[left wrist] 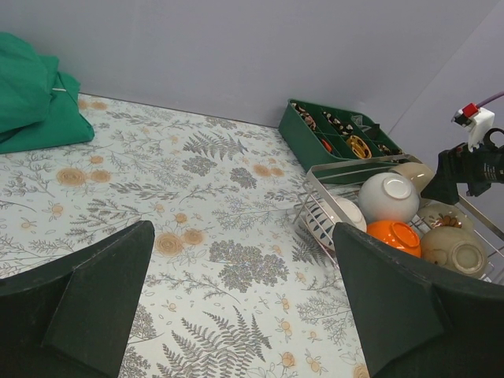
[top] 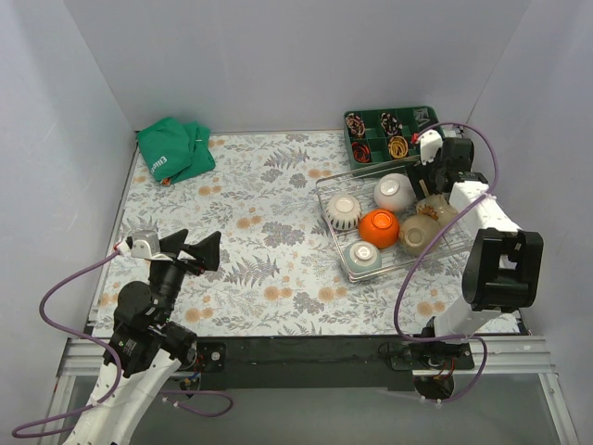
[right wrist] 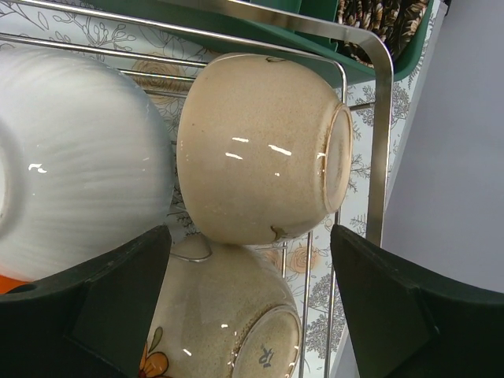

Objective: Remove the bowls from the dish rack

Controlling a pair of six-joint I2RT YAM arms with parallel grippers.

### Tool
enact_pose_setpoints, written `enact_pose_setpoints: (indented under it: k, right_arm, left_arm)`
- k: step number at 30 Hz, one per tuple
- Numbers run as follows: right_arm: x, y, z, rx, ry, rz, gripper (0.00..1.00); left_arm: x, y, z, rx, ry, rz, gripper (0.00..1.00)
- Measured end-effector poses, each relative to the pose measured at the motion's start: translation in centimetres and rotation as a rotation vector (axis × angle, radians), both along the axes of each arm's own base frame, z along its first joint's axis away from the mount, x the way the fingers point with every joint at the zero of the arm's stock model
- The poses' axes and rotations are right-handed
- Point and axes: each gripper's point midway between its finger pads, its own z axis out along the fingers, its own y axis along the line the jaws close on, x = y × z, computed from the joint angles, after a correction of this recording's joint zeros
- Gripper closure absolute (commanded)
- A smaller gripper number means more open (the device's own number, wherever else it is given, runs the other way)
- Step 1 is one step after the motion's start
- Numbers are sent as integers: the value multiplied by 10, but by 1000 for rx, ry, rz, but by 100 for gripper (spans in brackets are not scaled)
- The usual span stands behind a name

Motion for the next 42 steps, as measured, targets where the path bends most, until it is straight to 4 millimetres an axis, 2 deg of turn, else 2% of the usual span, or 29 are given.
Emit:
enact_pose_setpoints:
  k: [7,16,24,32,35,37,41,42]
  right_arm:
    - [8,-1,-4,-11,7,11,13]
    - [14,4,1,-36,-23,28,12]
    - [24,1,-13,-93,-1,29,10]
    - [30,0,-15,-114,0,32,11]
    - [32,3,-17,-128,1,44,13]
    - [34,5,-17,-143,-2,47,18]
    - [35,5,-18,-175,2,49,33]
    - [35,5,-18,-180,2,48,41]
  left_arm:
    - [0,0,0,1,0,0,2]
    - [0,0,0,7,-1,0,2]
    - [0,0,0,8,-1,0,2]
    - [1,0,-1,10,1,0,2]
    - [1,0,-1,10,1,0,2]
    - [1,0,-1,10,2,0,2]
    - [1,0,-1,11,3,0,2]
    - [1,0,-1,11,4,0,2]
